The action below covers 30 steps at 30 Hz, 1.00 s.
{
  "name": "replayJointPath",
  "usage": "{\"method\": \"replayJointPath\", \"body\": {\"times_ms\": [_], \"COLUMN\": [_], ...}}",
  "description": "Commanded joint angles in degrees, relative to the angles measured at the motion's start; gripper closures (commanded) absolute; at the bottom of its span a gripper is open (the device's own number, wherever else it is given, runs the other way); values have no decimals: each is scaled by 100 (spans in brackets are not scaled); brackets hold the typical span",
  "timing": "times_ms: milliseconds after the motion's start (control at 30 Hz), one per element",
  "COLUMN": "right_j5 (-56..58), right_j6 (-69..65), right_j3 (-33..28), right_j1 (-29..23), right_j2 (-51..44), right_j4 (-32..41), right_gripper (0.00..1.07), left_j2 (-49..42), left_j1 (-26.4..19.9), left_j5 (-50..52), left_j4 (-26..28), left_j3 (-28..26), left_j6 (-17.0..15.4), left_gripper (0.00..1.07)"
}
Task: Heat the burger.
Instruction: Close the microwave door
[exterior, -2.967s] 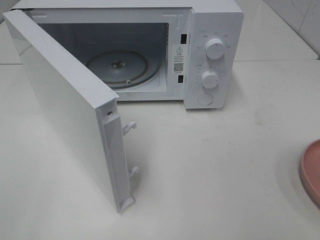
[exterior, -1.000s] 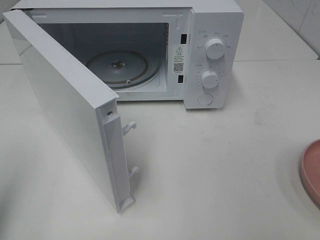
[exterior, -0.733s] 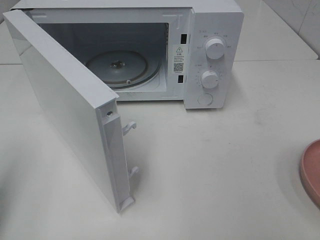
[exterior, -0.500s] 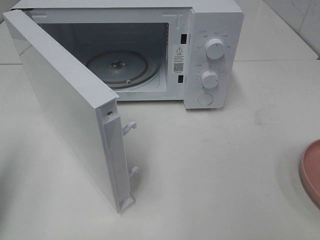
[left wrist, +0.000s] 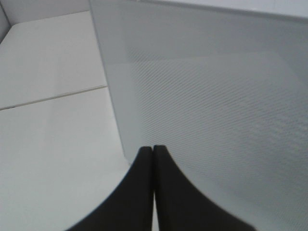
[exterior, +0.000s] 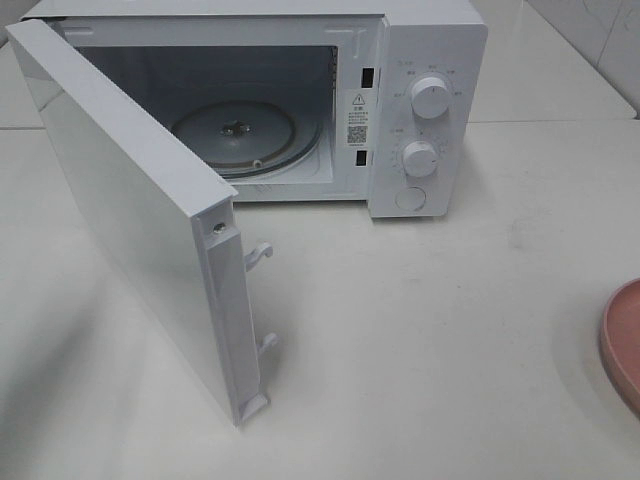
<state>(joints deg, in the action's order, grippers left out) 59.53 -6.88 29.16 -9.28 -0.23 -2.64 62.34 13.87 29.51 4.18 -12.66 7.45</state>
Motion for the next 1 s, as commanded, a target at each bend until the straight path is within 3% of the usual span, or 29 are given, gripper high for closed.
{"method": "replayJointPath", "body": {"times_ms": [33, 300, 367, 467, 633, 733, 800, 1000], "right_j5": [-6, -6, -6, -6, -6, -6, -6, -6], "right_j6": [34, 34, 34, 34, 34, 34, 34, 34], "right_j3": [-11, -11, -11, -11, -11, -11, -11, -11], "right_j1": [40, 40, 40, 40, 40, 40, 40, 40], "right_j2": [-149, -149, -149, -149, -149, -149, -149, -149], "right_j4": [23, 23, 23, 23, 23, 23, 23, 23], "right_gripper": [31, 31, 31, 31, 31, 31, 31, 31], "left_j2": [229, 1255, 1564, 1679, 2338, 2418, 2693, 3014], "left_j1": [201, 877, 1203, 1318, 1971, 2057, 2332, 2590], "left_j5": [584, 1839, 2189, 2269, 2464, 2464, 2464, 2464], "left_j4": [-149, -166, 69, 166, 722, 819, 1215, 1633], "left_j3": [17, 17, 0, -11, -424, -521, -871, -1381], "left_j6": [-258, -367, -367, -367, -344, -344, -264, -149], "left_gripper": [107, 107, 107, 107, 107, 107, 107, 107]}}
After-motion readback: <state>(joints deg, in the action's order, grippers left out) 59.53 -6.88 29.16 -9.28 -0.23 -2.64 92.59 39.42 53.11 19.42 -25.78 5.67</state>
